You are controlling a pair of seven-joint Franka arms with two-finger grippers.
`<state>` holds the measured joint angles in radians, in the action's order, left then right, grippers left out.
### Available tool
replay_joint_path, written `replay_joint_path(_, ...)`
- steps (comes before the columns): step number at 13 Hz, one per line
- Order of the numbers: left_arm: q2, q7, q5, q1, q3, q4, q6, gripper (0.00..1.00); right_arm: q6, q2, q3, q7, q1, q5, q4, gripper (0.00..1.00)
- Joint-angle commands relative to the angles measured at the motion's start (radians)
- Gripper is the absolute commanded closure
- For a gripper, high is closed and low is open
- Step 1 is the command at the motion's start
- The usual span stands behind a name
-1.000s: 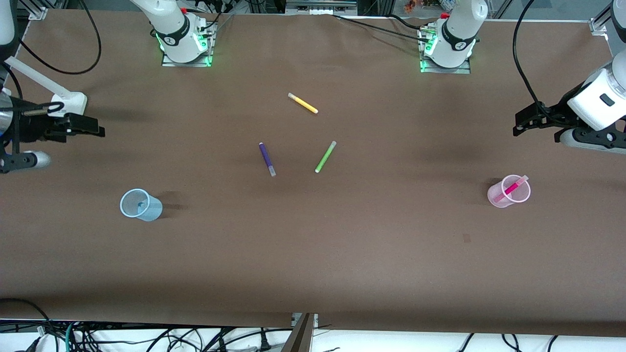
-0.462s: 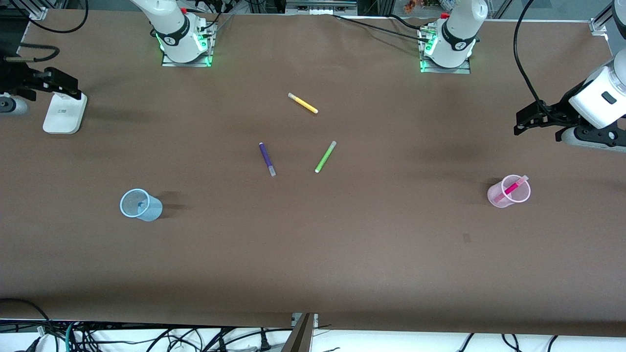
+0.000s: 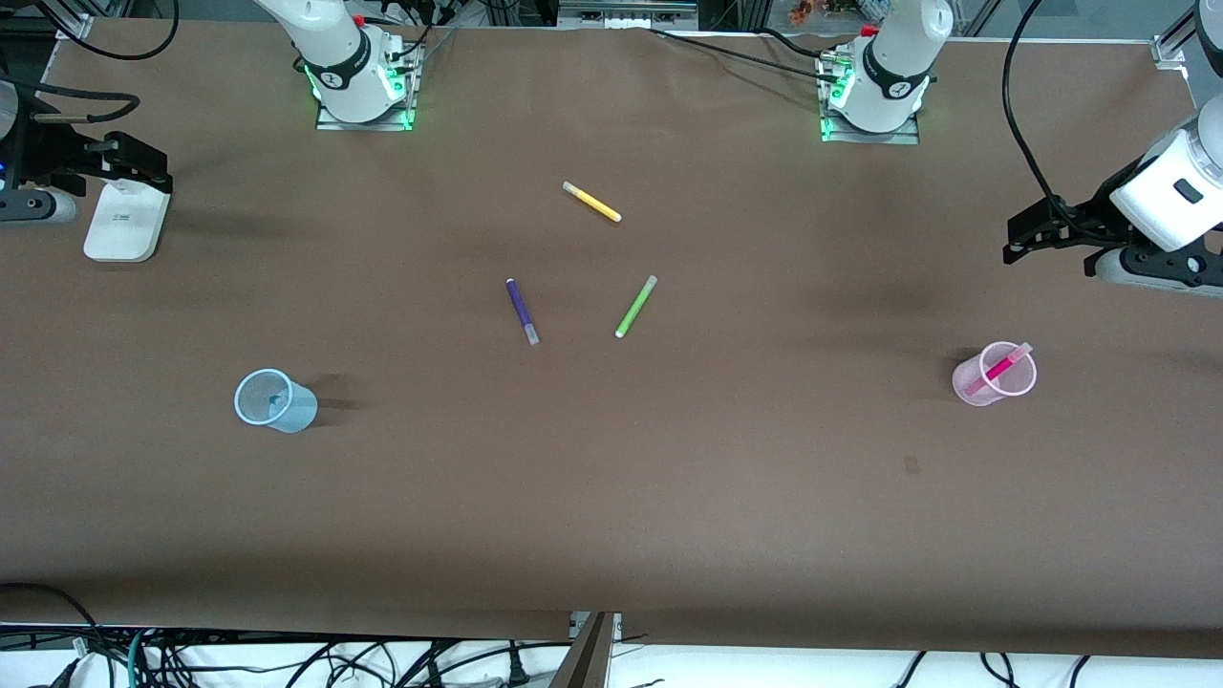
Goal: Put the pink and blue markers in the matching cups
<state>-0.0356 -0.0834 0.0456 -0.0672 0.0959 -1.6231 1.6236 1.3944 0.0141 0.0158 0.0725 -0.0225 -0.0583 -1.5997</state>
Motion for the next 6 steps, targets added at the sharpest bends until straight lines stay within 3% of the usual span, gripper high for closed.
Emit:
replay_joint_path(1,0.019,-0.010,0.010,-0.005,0.004,-0.009,-0.014,0.00,0.009,0.012,-0.005,-0.046,0.000,-0.003,-0.010,0.00)
replay_joint_path(6,0.019,-0.012,0.010,-0.005,0.004,-0.011,-0.016,0.00,0.006,-0.017,-0.004,-0.053,0.000,-0.003,0.027,0.00)
